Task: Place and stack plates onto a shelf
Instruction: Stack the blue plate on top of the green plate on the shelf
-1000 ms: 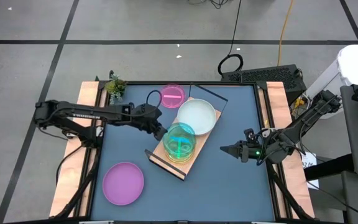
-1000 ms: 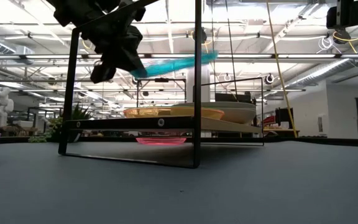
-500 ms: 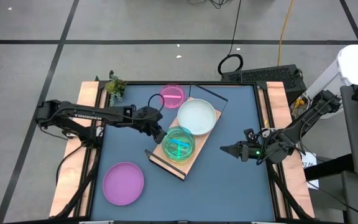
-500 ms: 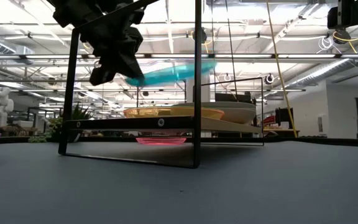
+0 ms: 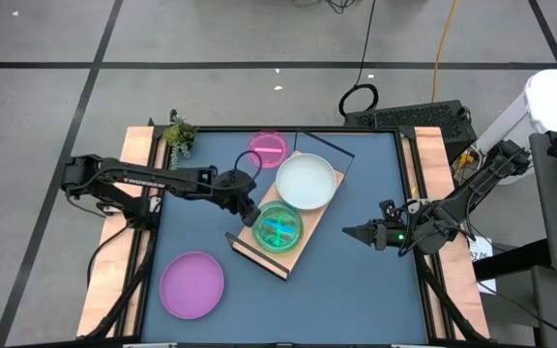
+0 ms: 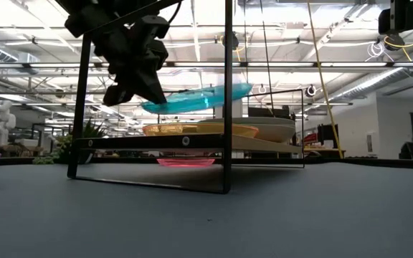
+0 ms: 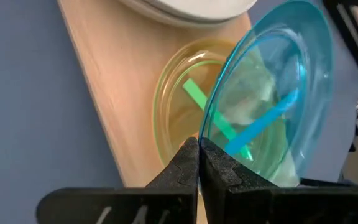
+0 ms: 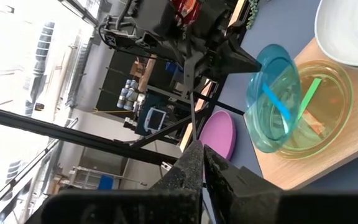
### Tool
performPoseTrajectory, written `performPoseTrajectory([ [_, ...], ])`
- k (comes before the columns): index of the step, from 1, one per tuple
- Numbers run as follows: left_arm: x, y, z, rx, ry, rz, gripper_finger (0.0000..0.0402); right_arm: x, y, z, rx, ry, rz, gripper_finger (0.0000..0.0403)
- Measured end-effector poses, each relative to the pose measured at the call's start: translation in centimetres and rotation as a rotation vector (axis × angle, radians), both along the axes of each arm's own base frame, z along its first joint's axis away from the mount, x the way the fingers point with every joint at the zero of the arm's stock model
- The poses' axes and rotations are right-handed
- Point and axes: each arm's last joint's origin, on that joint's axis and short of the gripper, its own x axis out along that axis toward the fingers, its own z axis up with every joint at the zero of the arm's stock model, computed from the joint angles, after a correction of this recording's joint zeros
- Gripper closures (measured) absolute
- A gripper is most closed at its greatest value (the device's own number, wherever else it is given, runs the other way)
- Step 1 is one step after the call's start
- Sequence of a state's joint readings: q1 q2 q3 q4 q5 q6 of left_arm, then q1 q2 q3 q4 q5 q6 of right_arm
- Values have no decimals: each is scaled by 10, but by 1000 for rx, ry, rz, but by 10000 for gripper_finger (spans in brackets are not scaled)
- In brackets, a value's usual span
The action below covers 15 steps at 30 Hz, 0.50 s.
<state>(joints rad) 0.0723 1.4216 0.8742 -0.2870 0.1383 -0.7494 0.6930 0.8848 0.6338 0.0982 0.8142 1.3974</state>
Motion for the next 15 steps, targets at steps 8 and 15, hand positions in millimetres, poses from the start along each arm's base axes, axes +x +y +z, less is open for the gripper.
performPoseTrajectory([
  [8,0,1,-6,27,40,-21,399,0,0,-1,-12,6,3,403],
  [15,4,2,-16,2,68,-24,399,0,0,0,-24,7,4,403],
])
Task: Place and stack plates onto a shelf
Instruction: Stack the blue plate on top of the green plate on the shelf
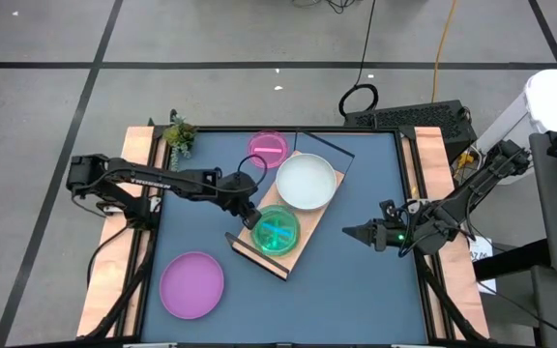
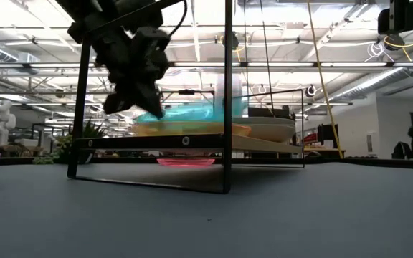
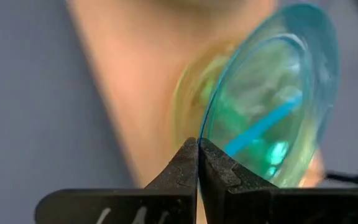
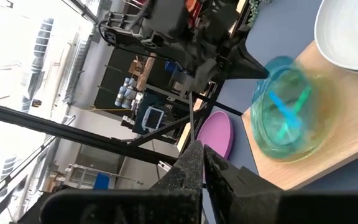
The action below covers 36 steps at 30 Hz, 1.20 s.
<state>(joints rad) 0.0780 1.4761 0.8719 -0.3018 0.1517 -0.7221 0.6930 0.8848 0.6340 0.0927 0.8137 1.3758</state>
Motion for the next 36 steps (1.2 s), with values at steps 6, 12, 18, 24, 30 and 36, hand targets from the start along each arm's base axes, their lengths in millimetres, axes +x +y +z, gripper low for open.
performPoseTrajectory([
  [6,3,0,-5,-35,13,4,399,0,0,0,0,0,-1,403],
  [12,5,1,-4,-55,-2,22,399,0,0,0,0,0,-1,403],
  [18,4,2,1,-149,-32,-20,399,0,0,0,0,0,-1,403],
  [24,-2,0,3,-189,-2,-82,399,0,0,0,0,0,-1,403],
  [30,-8,1,-4,-114,75,-112,399,0,0,0,0,0,-1,403],
  [36,-8,3,-7,-20,94,-108,399,0,0,-1,-5,5,-2,403],
])
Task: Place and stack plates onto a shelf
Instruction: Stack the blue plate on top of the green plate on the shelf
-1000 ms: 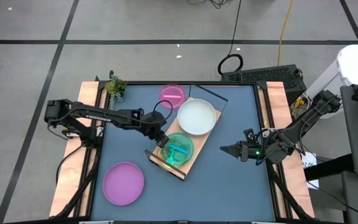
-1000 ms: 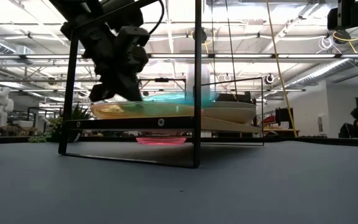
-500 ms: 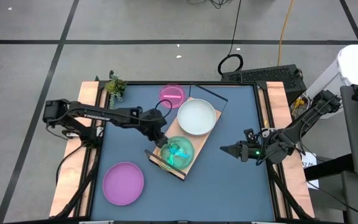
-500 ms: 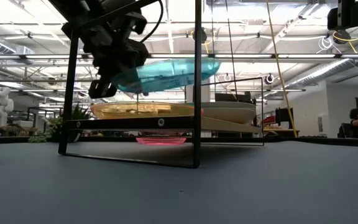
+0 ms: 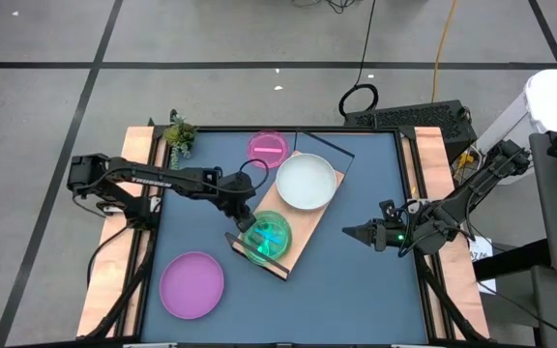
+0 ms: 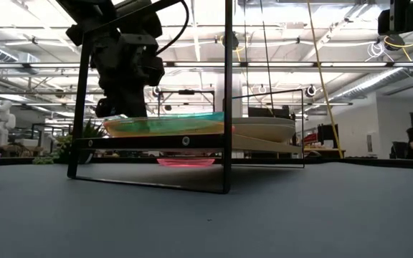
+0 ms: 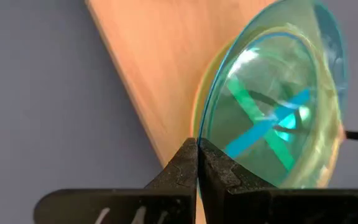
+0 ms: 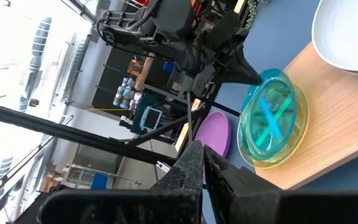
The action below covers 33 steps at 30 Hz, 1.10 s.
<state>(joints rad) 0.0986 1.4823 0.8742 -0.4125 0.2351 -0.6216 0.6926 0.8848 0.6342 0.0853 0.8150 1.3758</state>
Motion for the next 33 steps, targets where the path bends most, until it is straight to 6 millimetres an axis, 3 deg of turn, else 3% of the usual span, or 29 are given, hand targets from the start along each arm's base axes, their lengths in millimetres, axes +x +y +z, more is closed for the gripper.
performPoseTrajectory([
  [21,9,10,-1,47,-65,64,399,0,0,0,10,-2,-2,403],
  [33,4,8,14,-88,-115,89,399,0,0,0,11,-2,-2,403],
])
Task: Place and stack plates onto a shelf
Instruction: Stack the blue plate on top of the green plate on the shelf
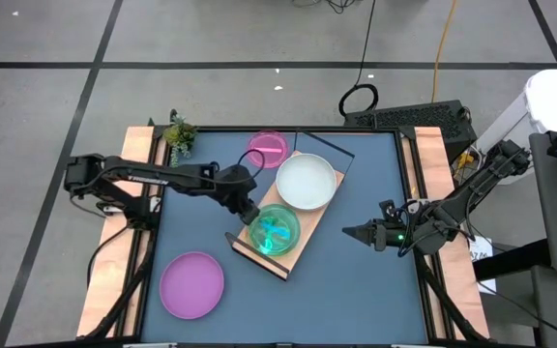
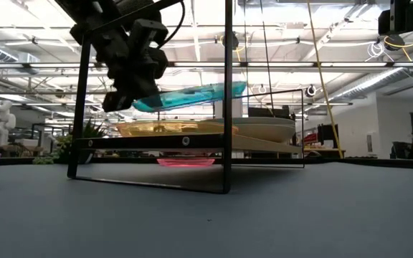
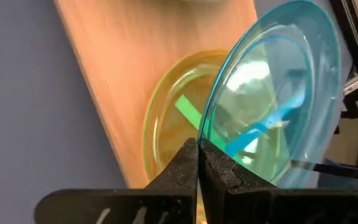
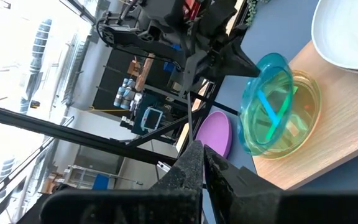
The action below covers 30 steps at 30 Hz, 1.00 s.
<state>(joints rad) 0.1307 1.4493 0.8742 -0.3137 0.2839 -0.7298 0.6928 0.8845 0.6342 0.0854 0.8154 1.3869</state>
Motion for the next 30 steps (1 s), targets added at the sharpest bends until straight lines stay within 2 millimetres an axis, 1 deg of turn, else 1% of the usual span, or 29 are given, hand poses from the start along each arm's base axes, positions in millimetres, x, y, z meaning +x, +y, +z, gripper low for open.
performPoseTrajectory([
  [3,-5,-1,2,-14,30,10,399,0,0,0,-1,0,0,403],
  [10,-9,-1,-6,-10,106,-10,399,0,0,-2,-5,17,-2,403],
  [24,-8,0,-5,-23,111,56,398,-1,-1,-3,-9,26,-3,403],
  [30,-8,0,-5,-27,117,75,370,-1,-1,-3,-10,27,-3,403],
])
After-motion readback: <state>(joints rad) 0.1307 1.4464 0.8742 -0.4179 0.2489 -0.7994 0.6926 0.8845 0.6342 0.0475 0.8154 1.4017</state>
